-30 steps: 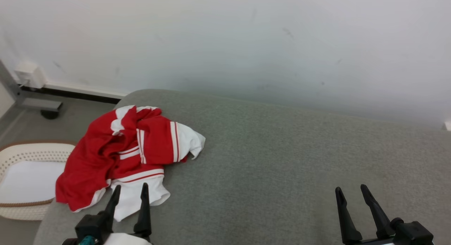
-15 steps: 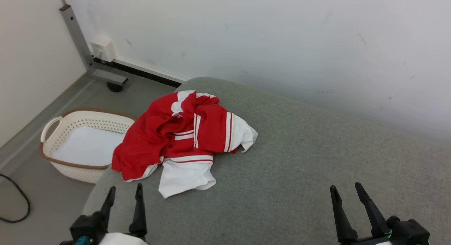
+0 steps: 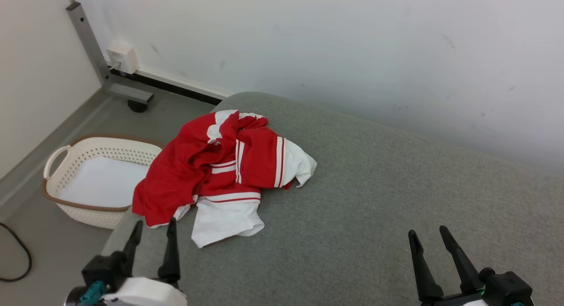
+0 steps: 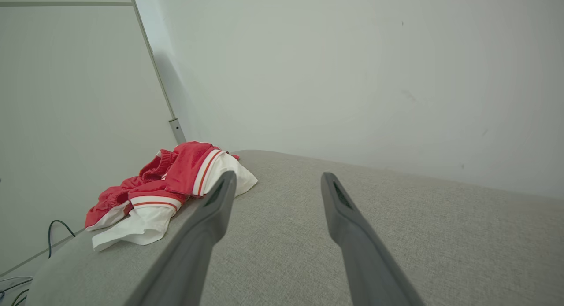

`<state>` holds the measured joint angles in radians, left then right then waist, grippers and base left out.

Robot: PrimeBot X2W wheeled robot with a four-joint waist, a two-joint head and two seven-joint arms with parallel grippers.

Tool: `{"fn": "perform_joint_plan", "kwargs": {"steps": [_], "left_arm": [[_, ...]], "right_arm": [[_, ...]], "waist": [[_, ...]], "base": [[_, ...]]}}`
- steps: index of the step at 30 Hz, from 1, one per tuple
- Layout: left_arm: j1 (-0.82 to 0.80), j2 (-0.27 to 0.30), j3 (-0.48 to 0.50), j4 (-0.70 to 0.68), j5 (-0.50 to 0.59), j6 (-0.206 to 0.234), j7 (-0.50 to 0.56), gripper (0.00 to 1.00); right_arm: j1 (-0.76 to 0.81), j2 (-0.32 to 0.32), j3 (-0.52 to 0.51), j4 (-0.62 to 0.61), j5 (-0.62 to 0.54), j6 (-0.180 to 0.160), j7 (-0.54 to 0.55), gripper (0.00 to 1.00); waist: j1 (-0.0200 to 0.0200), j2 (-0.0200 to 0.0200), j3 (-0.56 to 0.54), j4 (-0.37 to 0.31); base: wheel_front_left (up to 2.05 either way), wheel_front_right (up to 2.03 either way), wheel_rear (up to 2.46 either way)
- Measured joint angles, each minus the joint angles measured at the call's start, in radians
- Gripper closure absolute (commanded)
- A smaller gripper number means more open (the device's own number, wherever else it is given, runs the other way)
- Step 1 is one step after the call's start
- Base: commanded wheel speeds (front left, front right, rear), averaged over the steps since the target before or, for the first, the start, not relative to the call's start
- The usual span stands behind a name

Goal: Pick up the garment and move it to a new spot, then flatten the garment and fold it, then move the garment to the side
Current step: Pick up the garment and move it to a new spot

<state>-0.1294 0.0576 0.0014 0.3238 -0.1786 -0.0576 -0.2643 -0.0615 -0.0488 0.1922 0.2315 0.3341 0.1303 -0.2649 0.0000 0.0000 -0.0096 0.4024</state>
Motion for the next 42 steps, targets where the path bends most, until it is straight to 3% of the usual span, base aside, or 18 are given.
{"fn": "perform_joint_plan", "kwargs": {"steps": [4,18,34,42], "left_arm": [[-0.065,0.031,0.006,0.022,-0.011,-0.012,0.026,0.0],[-0.246,0.165,0.055,0.132,-0.099,-0.041,0.293,0.0],[-0.313,0.222,-0.026,0.454,-0.152,-0.066,0.469,0.0],[-0.36,0.252,-0.058,0.552,-0.158,-0.07,0.512,0.0]], "right_arm": [[-0.002,0.0,0.006,0.001,-0.001,0.0,0.0,0.0],[-0.062,0.0,0.018,0.001,-0.002,0.0,0.0,0.0],[-0.101,-0.008,0.04,0.005,0.001,0.0,0.0,0.0],[-0.1,-0.009,0.04,0.012,0.005,0.0,0.0,0.0]], "waist": [[0.0,0.0,0.01,-0.026],[0.0,0.0,0.084,-0.188],[0.0,0.0,0.156,-0.378],[0.0,0.0001,0.173,-0.411]], "base": [[0.0,0.0,0.0],[0.0,0.0,0.0],[0.0,0.0,0.0],[0.0,0.0,0.0]]}}
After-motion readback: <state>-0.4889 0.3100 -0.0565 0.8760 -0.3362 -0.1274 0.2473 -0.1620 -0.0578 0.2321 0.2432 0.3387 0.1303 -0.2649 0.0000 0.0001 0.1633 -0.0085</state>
